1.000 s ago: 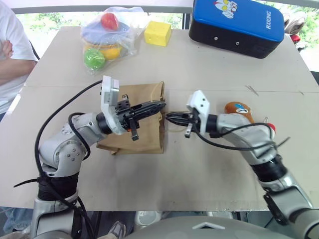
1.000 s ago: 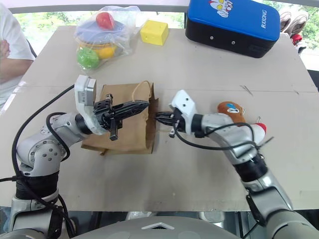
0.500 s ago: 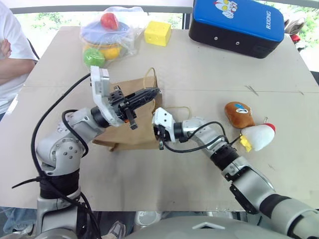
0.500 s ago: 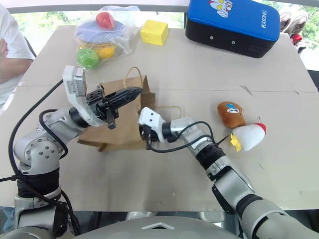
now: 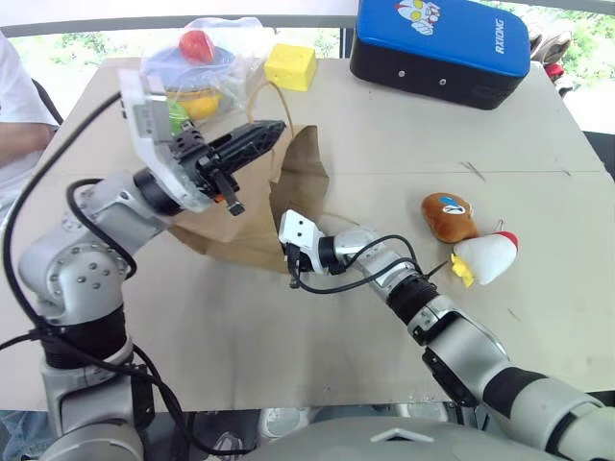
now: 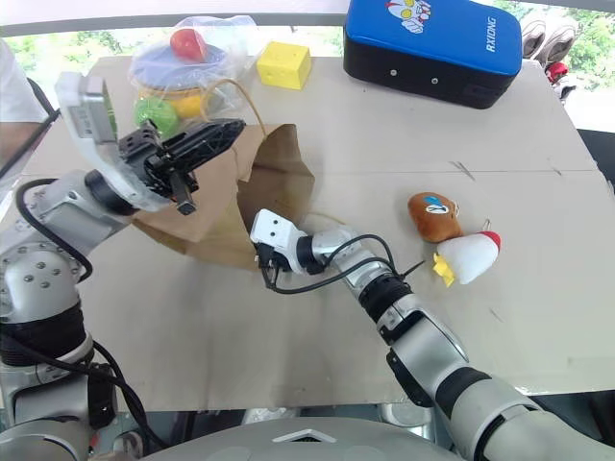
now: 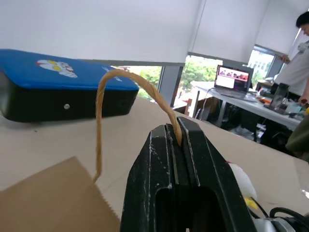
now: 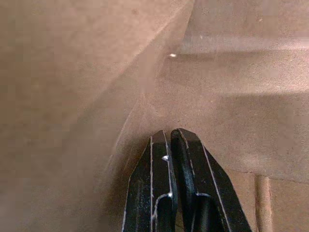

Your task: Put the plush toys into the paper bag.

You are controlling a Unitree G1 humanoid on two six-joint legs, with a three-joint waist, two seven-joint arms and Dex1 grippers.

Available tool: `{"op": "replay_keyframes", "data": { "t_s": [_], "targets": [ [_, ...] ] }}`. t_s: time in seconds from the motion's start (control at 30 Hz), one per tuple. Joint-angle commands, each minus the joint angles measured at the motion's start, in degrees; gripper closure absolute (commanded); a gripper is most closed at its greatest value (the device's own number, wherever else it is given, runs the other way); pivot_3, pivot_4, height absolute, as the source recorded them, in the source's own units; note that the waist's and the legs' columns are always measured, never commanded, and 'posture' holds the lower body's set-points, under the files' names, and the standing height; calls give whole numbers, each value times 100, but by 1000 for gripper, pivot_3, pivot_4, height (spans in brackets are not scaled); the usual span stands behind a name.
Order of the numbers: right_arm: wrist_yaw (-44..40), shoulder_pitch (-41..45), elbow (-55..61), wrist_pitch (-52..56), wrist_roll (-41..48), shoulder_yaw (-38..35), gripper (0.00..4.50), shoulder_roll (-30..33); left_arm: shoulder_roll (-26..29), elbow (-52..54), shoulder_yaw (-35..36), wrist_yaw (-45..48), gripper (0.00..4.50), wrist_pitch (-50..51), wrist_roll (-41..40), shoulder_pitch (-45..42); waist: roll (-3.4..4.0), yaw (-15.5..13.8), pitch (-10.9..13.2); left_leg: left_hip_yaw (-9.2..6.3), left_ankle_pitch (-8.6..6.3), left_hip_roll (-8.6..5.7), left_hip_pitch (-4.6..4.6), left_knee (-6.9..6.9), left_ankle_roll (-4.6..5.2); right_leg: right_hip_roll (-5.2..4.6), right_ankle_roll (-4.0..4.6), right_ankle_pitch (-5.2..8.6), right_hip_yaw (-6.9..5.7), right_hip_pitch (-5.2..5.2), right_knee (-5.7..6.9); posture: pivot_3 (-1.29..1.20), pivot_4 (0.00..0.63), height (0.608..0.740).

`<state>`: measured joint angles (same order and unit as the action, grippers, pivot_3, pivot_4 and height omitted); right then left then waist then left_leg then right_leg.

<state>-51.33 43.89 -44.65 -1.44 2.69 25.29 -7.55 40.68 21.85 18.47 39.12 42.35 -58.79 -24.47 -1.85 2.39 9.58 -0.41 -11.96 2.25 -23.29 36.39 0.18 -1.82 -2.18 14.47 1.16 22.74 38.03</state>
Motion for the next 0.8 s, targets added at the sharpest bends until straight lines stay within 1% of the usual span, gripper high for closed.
{"op": "replay_keyframes", "data": {
  "t_s": [0.03,0.1,0.2,0.3,0.37,0.47,0.6,0.63,0.67,0.7,0.73,0.77,0.8],
  "targets": [
    [351,122,-265,188,-70,-259,4449,-165,262,206,261,193,4500,-58,-39,72,0,-14,0,0,0,-2,0,0,0,-2,0,0,2,0,-1,0,150,740],
    [505,178,-314,261,-70,-354,4449,-181,468,112,418,355,4500,-9,-51,226,0,-19,0,0,0,-4,-1,0,0,-7,0,0,1,-1,-3,0,150,740],
    [807,278,-430,369,-124,-418,4449,-208,877,-127,483,758,4500,-76,213,459,2,-22,1,0,0,-6,-1,0,0,-9,0,0,0,0,-4,0,150,740],
    [911,289,-320,477,-153,-406,4449,-224,943,-336,386,959,4500,-469,634,447,6,-43,3,2,0,-6,-1,-1,-1,-9,2,1,-4,-1,-4,0,150,740],
    [944,250,-20,496,-127,-437,4449,-163,900,-395,304,1050,4500,-695,886,454,6,-40,4,5,0,-6,-2,-1,-1,-11,2,1,-3,0,-6,0,150,740],
    [796,113,979,778,-173,-355,4449,158,856,-405,146,1186,4500,-1163,1394,577,8,-34,5,4,0,-5,-15,-1,-1,-11,2,1,-4,10,-7,0,150,740],
    [366,-177,2780,2060,316,-527,4449,555,801,-533,14,1407,4500,-1540,1734,644,6,-45,6,-2,2,-5,-64,-1,-5,-15,0,-2,4,60,-4,0,150,740],
    [329,-228,3078,2318,422,-558,4221,621,795,-570,-6,1462,4500,-1622,1803,652,4,-42,5,-2,1,-5,-66,-2,-5,-16,0,-2,5,61,-5,0,150,740],
    [206,-325,3640,2572,437,-482,3946,875,776,-657,-25,1528,4500,-1742,1880,639,6,-31,7,0,0,-5,-66,-2,-6,-16,0,-2,5,61,-5,0,150,740],
    [189,-413,4206,2909,519,-488,3420,1056,753,-741,-33,1582,4500,-1793,1900,621,6,-29,6,4,0,-5,-65,-6,-6,-14,0,-1,5,64,-5,0,150,740],
    [228,-495,4759,3262,681,-598,3420,1174,733,-814,-59,1634,4500,-1845,1933,609,7,-32,7,5,0,-5,-65,-6,-6,-14,0,-1,5,64,-5,0,150,740],
    [273,-558,5271,3597,844,-721,2801,1311,713,-879,-101,1704,4500,-1931,1994,603,6,-34,7,8,0,-4,-65,-8,-6,-13,0,-1,4,65,-5,0,150,740],
    [347,-602,5709,3894,1010,-890,2410,1414,695,-924,-134,1754,4500,-1990,2038,604,6,-37,6,9,0,-4,-65,-8,-6,-13,0,-1,3,65,-5,0,150,740]
  ]
}}
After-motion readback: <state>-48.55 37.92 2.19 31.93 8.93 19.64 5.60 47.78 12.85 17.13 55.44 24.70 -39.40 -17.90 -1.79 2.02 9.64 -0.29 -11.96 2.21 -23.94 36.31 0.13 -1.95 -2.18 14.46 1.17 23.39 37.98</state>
